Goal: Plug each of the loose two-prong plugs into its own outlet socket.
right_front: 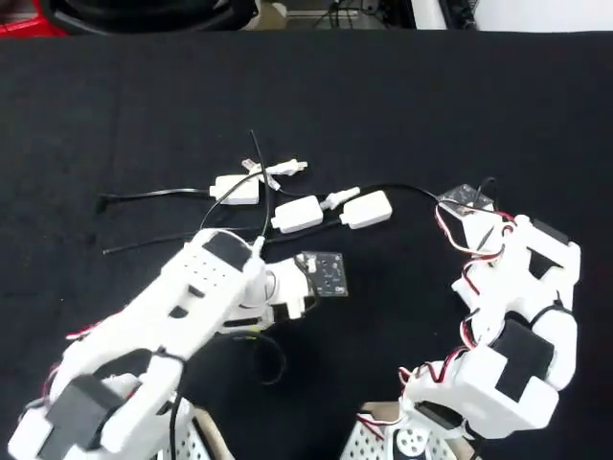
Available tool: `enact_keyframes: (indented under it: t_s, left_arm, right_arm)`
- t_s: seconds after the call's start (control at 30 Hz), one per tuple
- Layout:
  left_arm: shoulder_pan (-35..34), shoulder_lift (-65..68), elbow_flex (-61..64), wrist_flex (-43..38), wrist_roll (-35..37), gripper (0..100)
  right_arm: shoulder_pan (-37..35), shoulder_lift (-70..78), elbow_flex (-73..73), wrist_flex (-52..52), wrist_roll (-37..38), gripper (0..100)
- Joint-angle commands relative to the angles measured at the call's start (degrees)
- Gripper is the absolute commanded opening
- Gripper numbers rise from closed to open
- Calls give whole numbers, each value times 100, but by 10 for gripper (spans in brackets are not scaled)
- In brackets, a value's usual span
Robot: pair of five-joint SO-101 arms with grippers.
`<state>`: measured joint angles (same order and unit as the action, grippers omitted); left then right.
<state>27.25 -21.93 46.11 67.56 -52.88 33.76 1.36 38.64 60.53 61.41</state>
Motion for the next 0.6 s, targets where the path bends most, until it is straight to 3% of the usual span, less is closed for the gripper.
enact_keyframes:
  t_s: [0.0,0.1,0.33,0.57]
  left_arm:
    - [312,-651,-101,396,-18,191]
    - [488,-1108,48,554,0,191]
    - [119,-1697,356,440,105,195]
    - [-242,-1556,1437,-1424,325,195]
  right_arm:
    - [62,4,-251,-18,70,13]
    - [62,4,-251,-18,70,13]
    - [62,48,-251,-18,70,13]
    - [62,57,-251,-62,79,13]
